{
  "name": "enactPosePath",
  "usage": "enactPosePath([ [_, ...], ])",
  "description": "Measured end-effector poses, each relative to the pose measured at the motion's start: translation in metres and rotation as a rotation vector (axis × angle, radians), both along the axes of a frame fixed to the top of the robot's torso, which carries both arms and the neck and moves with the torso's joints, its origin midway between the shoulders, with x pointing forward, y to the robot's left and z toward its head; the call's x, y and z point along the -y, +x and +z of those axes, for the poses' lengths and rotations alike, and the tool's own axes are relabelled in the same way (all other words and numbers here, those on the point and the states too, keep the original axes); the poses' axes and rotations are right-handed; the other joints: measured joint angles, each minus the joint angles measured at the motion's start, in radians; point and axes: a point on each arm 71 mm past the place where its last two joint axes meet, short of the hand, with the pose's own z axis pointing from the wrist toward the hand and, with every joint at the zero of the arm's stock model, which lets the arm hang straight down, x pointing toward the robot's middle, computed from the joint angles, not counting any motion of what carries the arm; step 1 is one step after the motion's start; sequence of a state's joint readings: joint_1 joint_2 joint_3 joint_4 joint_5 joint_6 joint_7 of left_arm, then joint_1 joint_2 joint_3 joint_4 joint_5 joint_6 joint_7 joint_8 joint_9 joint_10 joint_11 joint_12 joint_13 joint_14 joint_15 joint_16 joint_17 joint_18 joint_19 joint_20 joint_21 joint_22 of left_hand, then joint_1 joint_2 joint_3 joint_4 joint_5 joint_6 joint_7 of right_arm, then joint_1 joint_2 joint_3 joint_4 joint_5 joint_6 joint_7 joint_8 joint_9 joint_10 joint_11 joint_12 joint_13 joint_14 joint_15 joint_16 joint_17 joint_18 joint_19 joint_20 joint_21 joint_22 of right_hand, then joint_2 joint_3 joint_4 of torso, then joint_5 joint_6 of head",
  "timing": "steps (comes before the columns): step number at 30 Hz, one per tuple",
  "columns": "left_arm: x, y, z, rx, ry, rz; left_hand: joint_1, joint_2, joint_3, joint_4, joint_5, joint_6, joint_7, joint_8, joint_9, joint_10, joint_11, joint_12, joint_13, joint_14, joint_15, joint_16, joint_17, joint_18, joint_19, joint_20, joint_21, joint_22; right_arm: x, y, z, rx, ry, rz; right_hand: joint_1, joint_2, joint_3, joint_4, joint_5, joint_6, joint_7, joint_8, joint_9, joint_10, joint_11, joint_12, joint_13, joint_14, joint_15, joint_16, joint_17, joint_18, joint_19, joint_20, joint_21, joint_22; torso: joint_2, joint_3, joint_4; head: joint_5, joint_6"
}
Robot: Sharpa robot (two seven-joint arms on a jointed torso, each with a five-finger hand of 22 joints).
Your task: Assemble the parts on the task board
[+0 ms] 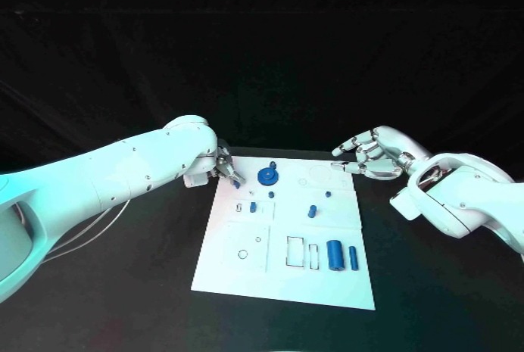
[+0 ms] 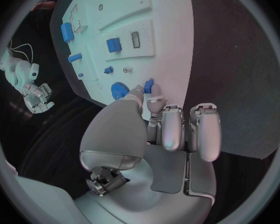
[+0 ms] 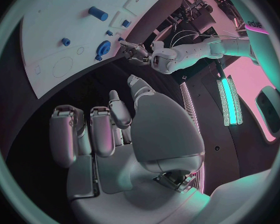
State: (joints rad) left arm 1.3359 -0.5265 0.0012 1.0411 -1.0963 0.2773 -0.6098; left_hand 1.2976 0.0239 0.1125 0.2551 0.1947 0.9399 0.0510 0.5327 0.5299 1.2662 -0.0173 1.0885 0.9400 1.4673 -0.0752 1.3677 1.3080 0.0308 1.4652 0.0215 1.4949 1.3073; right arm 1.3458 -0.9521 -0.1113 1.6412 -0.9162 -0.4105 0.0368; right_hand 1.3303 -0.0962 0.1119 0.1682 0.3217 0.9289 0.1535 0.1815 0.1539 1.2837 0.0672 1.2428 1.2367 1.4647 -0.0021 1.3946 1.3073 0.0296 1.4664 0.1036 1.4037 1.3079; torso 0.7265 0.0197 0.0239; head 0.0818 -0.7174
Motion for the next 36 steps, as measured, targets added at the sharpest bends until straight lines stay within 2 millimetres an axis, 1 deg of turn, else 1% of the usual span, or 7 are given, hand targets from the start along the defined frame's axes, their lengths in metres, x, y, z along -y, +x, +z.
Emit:
enactPosePath([
  [6, 0.0, 0.0, 0.0, -0.003, -0.008, -0.007, 0.078, 0.015, 0.079, -0.034, 0.001, 0.001, -0.005, 0.002, -0.003, 0.0, -0.007, -0.002, -0.004, 0.0, -0.007, 0.0, 0.0, 0.0, 0.001, -0.001, 0.0, 0.001, 0.0, 0.0, 0.0, 0.0, 0.0, 0.0, 0.0, 0.0, 0.0, 0.0, 0.0, 0.0, 0.0, 0.0, 0.0, 0.0, 0.0, 0.0, 0.0, 0.0, 0.0, 0.0, 0.001, 0.0, 0.0, 0.0, 0.0, 0.0, 0.0, -0.0001, 0.0, 0.0, 0.0],
  [9, -0.001, -0.001, 0.0, -0.005, -0.016, -0.008, 0.106, 0.004, 0.11, -0.004, 0.007, -0.006, -0.001, 0.002, -0.003, 0.0, -0.007, -0.009, -0.007, 0.0, -0.007, 0.0, 0.0, 0.0, 0.004, -0.004, 0.0, 0.001, 0.0, 0.0, 0.0, 0.0, 0.0, 0.0, 0.0, 0.0, 0.0, 0.0, 0.0, 0.0, 0.0, 0.0, 0.0, 0.0, 0.0, 0.0, 0.0, 0.0, 0.0, 0.0, 0.001, 0.0, 0.0, 0.0, 0.0, 0.0, 0.0, -0.0001, 0.0001, 0.001, 0.0],
  [12, -0.004, -0.002, 0.0, -0.009, -0.032, -0.004, 0.117, -0.012, 0.159, 0.045, 0.007, -0.012, 0.0, 0.003, -0.003, 0.001, -0.003, -0.009, -0.009, 0.0, -0.007, 0.0, 0.0, 0.0, 0.004, -0.004, 0.0, 0.001, 0.001, 0.0, 0.0, 0.0, 0.0, -0.001, 0.0, 0.0, 0.0, 0.0, 0.0, 0.0, 0.0, 0.0, 0.0, 0.0, 0.0, 0.0, 0.0, 0.0, 0.0, 0.0, 0.001, 0.0, 0.0, 0.0, 0.0, 0.0, -0.001, 0.0002, 0.0001, 0.002, 0.0],
  [14, -0.007, -0.004, 0.0, -0.011, -0.047, 0.001, 0.102, -0.041, 0.195, 0.078, 0.008, -0.014, -0.001, 0.023, 0.003, 0.007, -0.004, -0.015, -0.014, 0.0, -0.007, 0.0, 0.0, 0.0, 0.004, -0.004, 0.0, 0.001, 0.001, 0.0, 0.0, 0.0, 0.0, -0.001, 0.0, 0.0, 0.0, 0.0, 0.0, 0.0, 0.0, 0.0, 0.0, 0.0, 0.0, 0.0, 0.0, 0.0, 0.0, 0.0, 0.001, 0.0, 0.0, 0.0, 0.0, 0.0, -0.001, 0.0002, 0.0007, 0.003, -0.001],
  [19, -0.015, -0.01, 0.002, -0.013, -0.099, 0.02, 0.047, -0.098, 0.312, 0.058, 0.008, -0.015, 0.0, 0.068, 0.004, 0.011, -0.008, -0.016, -0.019, 0.0, -0.007, 0.0, 0.0, 0.0, 0.004, -0.004, 0.0, 0.001, 0.002, 0.0, 0.0, 0.0, 0.0, -0.004, 0.0, 0.0, 0.0, 0.0, 0.0, 0.0, 0.0, 0.0, 0.0, 0.0, 0.0, 0.0, 0.0, 0.0, 0.0, 0.0, 0.001, 0.0, 0.0, 0.0, 0.0, 0.0, -0.002, 0.0002, 0.0017, 0.005, -0.001],
  [26, -0.02, -0.029, 0.007, -0.016, -0.188, 0.031, 0.004, -0.14, 0.406, 0.039, 0.008, -0.015, 0.0, 0.086, 0.025, 0.032, -0.01, -0.011, -0.007, 0.0, -0.007, 0.0, 0.0, 0.0, 0.004, -0.004, 0.002, 0.001, 0.003, 0.0, 0.0, 0.0, -0.001, -0.006, 0.0, 0.0, 0.0, 0.0, 0.0, 0.0, 0.0, 0.0, 0.0, 0.0, 0.0, 0.0, 0.001, 0.0, 0.0, 0.0, 0.001, 0.0, 0.0, 0.0, 0.0, 0.0, -0.004, 0.0001, 0.0039, 0.008, -0.002],
  [36, -0.017, -0.054, 0.005, -0.01, -0.24, 0.018, -0.012, -0.157, 0.437, 0.028, 0.008, -0.015, 0.0, 0.094, 0.062, 0.042, -0.013, -0.004, 0.001, 0.0, -0.007, 0.0, 0.0, 0.0, 0.0, -0.007, 0.008, 0.0, 0.003, 0.0, 0.0, -0.001, 0.0, -0.007, -0.004, 0.004, -0.003, 0.003, 0.004, 0.0, 0.0, 0.004, -0.001, 0.0, 0.0, 0.0, 0.001, 0.0, 0.0, 0.0, 0.001, 0.0, 0.0, 0.0, 0.0, 0.0, -0.008, 0.0003, 0.0082, 0.009, -0.007],
])
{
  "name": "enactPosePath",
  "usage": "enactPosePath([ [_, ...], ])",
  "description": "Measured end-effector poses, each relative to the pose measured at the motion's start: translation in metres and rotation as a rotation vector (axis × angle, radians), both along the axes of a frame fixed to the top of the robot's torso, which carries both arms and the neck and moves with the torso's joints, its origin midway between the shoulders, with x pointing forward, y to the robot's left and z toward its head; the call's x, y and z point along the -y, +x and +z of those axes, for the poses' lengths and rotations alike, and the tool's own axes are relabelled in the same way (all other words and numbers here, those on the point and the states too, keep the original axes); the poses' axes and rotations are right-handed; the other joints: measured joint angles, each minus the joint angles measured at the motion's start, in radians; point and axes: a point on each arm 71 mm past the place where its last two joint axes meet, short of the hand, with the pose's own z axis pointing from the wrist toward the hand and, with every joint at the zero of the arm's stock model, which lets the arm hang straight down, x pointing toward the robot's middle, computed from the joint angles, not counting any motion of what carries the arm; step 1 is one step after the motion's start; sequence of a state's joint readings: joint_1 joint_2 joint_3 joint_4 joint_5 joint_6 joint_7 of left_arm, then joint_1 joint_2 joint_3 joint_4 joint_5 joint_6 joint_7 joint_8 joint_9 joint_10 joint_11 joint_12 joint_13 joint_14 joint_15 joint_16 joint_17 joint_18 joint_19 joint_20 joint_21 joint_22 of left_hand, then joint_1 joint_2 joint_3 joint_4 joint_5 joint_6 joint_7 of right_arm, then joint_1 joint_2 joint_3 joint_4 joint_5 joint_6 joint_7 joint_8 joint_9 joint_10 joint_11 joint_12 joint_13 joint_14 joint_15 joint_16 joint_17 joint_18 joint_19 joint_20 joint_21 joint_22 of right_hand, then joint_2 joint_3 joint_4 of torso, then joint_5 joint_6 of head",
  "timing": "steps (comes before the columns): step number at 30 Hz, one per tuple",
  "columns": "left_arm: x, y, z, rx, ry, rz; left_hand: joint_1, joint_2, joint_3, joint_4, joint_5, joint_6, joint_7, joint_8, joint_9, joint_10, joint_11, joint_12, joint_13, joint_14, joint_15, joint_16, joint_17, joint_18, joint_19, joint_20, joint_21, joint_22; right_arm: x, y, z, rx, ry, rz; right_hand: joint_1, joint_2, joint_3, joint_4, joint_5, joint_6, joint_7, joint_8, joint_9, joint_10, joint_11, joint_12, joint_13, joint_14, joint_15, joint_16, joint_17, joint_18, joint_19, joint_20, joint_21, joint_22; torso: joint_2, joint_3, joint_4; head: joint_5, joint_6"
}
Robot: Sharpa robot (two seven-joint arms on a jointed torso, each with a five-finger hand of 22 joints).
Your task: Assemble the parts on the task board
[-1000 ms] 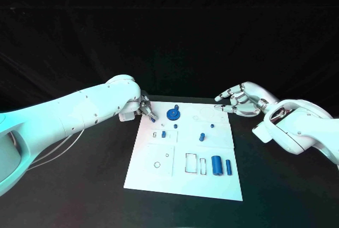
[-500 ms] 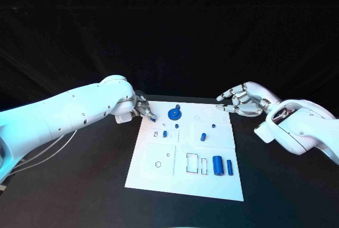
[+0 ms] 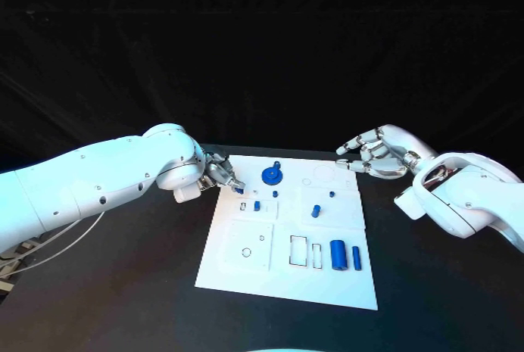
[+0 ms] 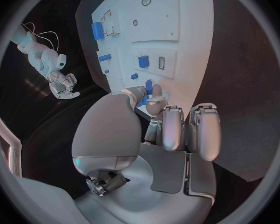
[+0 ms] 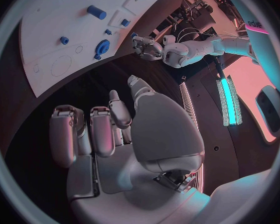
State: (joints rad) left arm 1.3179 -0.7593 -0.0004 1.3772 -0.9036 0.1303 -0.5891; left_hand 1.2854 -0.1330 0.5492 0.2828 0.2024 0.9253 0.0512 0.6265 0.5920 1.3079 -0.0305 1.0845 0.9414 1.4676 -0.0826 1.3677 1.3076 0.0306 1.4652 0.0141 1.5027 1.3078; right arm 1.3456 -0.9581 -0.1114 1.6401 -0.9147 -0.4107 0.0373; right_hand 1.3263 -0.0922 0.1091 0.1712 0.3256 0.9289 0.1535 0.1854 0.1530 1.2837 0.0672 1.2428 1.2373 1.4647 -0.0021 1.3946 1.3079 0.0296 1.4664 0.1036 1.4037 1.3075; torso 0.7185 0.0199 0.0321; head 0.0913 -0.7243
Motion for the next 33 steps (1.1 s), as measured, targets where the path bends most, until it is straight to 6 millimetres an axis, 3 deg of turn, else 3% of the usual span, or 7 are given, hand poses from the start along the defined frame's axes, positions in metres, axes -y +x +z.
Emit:
enactPosePath([
  [15, 0.013, -0.019, -0.028, 0.07, 0.078, -0.062, -0.02, -0.02, 0.035, -0.025, -0.003, 0.0, 0.0, 0.005, 0.008, 0.012, -0.005, 0.007, 0.01, -0.004, -0.004, 0.0, 0.0, 0.0, 0.0, 0.0, 0.01, 0.0, 0.001, 0.0, -0.001, -0.002, 0.0, -0.002, 0.0, 0.0, 0.003, 0.003, 0.0, 0.0, 0.0, 0.0, 0.0, 0.0, 0.0, 0.0, 0.0, 0.002, -0.002, 0.0, 0.0, 0.0, 0.0, 0.0, 0.0, 0.0, 0.001, 0.0002, -0.0005, 0.004, -0.002],
  [33, 0.019, -0.02, -0.031, 0.115, 0.129, -0.089, -0.028, -0.028, 0.059, -0.043, -0.008, 0.0, 0.0, 0.005, 0.008, 0.019, -0.005, 0.013, 0.018, -0.004, -0.004, 0.0, 0.0, 0.0, 0.0, 0.0, 0.02, 0.0, 0.001, 0.0, -0.002, -0.005, 0.001, -0.002, 0.0, 0.0, 0.003, 0.003, 0.006, 0.0, 0.0, 0.0, -0.001, 0.0, 0.0, 0.0, 0.0, 0.004, -0.004, 0.0, 0.0, 0.0, 0.0, 0.0, 0.0, 0.001, 0.001, 0.0015, -0.0015, 0.007, -0.005],
])
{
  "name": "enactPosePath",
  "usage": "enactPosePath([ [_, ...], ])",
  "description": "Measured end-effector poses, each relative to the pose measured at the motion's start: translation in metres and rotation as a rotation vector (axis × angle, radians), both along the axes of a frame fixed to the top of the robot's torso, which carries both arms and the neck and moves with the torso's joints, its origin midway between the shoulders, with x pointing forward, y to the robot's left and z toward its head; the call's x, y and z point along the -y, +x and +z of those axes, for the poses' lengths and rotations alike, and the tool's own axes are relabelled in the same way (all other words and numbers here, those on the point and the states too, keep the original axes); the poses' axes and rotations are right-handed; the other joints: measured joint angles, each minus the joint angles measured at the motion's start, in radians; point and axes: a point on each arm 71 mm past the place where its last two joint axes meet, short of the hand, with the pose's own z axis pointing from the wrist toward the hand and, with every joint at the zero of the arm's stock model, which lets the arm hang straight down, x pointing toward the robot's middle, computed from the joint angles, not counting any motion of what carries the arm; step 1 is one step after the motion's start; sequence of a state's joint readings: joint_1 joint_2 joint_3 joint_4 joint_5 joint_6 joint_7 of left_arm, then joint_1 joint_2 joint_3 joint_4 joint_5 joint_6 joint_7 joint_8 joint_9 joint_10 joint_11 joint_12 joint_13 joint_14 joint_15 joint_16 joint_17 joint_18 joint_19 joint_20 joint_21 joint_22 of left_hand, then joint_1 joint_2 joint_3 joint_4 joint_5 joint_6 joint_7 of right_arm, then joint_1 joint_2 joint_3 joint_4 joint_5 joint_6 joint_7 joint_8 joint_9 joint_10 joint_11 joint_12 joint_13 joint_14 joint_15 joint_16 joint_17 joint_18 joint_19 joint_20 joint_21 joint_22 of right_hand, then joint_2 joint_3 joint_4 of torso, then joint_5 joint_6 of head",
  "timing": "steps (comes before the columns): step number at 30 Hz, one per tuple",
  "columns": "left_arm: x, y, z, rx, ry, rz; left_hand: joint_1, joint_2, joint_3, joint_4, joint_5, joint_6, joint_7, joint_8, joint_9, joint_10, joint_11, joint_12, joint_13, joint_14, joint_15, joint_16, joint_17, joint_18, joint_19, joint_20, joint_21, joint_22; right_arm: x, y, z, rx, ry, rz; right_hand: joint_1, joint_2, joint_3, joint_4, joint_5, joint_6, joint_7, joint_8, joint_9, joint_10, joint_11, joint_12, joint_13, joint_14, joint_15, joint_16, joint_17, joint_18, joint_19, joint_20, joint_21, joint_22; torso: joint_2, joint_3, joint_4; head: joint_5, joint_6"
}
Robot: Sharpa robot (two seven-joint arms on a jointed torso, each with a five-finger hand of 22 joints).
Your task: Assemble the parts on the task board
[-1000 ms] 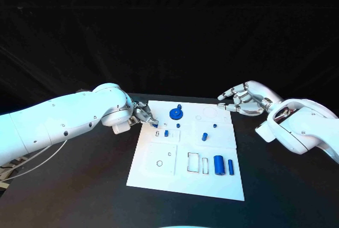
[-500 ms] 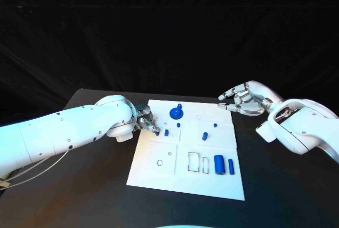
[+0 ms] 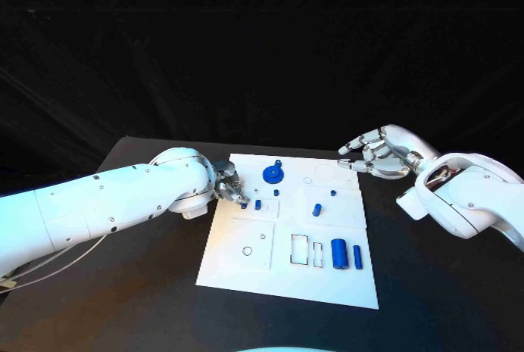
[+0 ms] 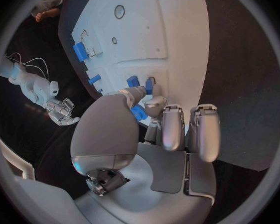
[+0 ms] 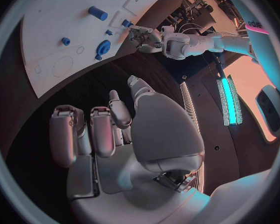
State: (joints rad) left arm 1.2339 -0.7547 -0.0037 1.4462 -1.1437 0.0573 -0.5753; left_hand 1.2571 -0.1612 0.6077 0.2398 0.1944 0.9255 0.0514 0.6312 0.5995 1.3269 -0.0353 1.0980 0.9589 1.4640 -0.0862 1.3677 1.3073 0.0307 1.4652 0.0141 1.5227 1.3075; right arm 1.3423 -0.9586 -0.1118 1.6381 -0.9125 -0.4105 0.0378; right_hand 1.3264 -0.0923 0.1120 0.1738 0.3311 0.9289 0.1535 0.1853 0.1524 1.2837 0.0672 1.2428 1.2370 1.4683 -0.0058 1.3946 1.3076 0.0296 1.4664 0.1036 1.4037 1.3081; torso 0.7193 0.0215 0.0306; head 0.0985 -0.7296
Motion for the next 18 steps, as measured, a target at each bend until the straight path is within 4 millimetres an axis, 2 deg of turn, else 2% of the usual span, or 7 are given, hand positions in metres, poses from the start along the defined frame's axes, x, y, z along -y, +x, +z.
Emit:
enactPosePath([
  [18, -0.0005, -0.0013, -0.0002, -0.006, 0.041, -0.011, -0.002, -0.002, 0.001, -0.002, -0.004, 0.0, 0.0, 0.004, 0.0, 0.004, -0.003, 0.005, 0.0, 0.004, -0.004, 0.0, 0.0, 0.0, 0.004, -0.004, -0.001, 0.0, 0.0004, -0.0001, -0.0003, -0.001, 0.0, -0.001, 0.0, 0.0, 0.0, 0.0, 0.0, 0.0, 0.0, 0.0, 0.0, 0.0, 0.0, 0.0, 0.0, 0.0, 0.0, 0.0, 0.0, 0.0, 0.0, 0.0, 0.0, 0.0, 0.0, -0.0001, 0.0002, 0.0, -0.005],
])
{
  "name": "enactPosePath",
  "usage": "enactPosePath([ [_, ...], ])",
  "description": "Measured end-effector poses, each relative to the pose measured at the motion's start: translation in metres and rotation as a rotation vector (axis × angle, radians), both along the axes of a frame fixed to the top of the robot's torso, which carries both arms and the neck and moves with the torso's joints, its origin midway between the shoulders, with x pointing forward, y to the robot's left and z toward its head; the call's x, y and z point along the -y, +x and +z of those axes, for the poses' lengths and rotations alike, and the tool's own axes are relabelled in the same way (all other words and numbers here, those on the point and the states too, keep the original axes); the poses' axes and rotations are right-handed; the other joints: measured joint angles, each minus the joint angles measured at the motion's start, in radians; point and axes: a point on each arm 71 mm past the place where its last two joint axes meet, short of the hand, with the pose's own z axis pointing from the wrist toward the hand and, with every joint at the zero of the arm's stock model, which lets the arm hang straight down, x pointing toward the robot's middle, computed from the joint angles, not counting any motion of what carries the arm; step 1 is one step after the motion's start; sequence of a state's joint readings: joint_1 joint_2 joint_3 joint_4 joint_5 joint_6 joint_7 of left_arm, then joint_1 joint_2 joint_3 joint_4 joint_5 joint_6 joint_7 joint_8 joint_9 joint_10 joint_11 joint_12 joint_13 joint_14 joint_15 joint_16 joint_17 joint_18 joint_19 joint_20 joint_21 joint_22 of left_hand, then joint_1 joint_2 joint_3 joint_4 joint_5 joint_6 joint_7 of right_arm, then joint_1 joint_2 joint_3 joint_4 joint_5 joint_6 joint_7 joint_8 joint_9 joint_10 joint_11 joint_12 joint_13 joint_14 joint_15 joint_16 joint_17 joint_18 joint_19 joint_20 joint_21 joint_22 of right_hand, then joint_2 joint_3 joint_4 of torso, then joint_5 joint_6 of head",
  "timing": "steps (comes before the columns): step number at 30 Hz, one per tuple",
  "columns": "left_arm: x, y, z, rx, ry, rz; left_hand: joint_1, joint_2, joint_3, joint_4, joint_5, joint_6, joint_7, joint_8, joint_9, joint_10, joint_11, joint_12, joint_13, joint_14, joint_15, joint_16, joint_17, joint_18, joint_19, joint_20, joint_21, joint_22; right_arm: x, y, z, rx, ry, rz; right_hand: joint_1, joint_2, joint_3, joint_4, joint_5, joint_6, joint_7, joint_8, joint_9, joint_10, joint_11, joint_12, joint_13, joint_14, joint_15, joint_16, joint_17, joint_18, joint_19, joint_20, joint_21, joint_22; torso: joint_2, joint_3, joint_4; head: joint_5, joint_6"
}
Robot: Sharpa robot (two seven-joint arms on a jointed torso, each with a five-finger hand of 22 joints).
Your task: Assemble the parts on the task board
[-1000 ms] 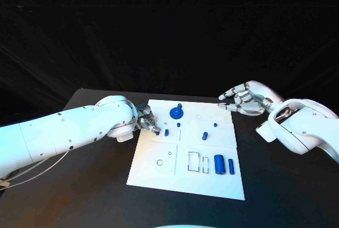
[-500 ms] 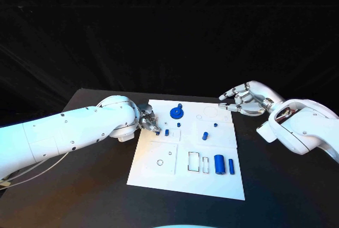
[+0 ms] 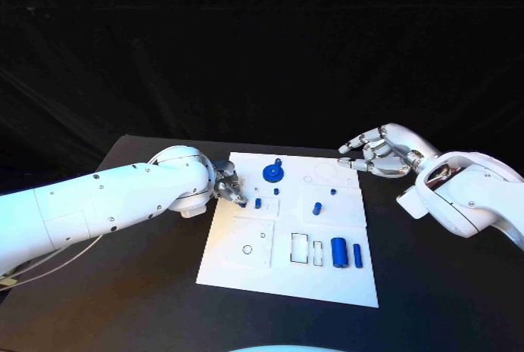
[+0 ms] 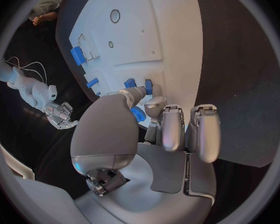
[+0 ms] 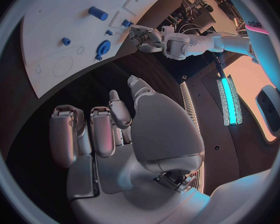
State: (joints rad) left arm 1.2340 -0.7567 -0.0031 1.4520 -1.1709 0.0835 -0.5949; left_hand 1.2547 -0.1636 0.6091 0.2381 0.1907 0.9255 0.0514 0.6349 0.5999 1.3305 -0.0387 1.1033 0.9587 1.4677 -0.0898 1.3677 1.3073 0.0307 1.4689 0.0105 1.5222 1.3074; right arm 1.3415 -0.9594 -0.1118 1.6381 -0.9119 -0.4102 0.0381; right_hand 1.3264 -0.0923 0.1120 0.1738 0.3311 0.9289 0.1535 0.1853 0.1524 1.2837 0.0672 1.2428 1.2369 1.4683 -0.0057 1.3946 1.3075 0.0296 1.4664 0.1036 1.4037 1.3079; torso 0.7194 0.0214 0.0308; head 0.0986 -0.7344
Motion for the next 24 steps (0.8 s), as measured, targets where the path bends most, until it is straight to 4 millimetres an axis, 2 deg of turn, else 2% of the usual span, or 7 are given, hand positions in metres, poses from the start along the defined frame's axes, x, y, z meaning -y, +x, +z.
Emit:
enactPosePath([
  [18, 0.0004, -0.0008, 0.0005, -0.004, 0.013, -0.004, -0.004, -0.004, 0.005, -0.001, 0.0, 0.0, 0.0, -0.002, 0.001, 0.0, 0.0, 0.0, -0.001, 0.0, 0.0, 0.0, 0.001, 0.0, 0.0, 0.0, 0.0, 0.0, -0.0001, -0.0001, -0.0003, -0.001, 0.0, 0.001, 0.0, 0.0, 0.0, 0.0, 0.0, 0.0, 0.0, 0.0, 0.0, 0.0, 0.0, 0.0, 0.0, 0.0, 0.0, 0.0, 0.0, 0.0, 0.0, 0.0, 0.0, 0.0, 0.0, 0.0006, -0.0003, 0.002, 0.0],
  [24, 0.0011, -0.0001, 0.0001, -0.006, 0.013, -0.001, -0.024, -0.005, 0.026, -0.009, 0.001, 0.0, 0.0, 0.003, 0.001, 0.0, 0.0, -0.012, -0.02, 0.0, 0.0, 0.0, 0.001, 0.0, 0.0, 0.0, 0.0, 0.0, -0.0003, -0.0003, -0.0003, -0.001, 0.0, 0.001, 0.0, 0.0, -0.003, 0.003, 0.0, 0.0, 0.0, 0.0, 0.0, 0.0, 0.0, 0.0, 0.0, 0.0, 0.0, 0.0, 0.0, 0.0, 0.0, 0.0, 0.0, 0.0, 0.0, 0.0006, -0.0004, 0.002, 0.001],
])
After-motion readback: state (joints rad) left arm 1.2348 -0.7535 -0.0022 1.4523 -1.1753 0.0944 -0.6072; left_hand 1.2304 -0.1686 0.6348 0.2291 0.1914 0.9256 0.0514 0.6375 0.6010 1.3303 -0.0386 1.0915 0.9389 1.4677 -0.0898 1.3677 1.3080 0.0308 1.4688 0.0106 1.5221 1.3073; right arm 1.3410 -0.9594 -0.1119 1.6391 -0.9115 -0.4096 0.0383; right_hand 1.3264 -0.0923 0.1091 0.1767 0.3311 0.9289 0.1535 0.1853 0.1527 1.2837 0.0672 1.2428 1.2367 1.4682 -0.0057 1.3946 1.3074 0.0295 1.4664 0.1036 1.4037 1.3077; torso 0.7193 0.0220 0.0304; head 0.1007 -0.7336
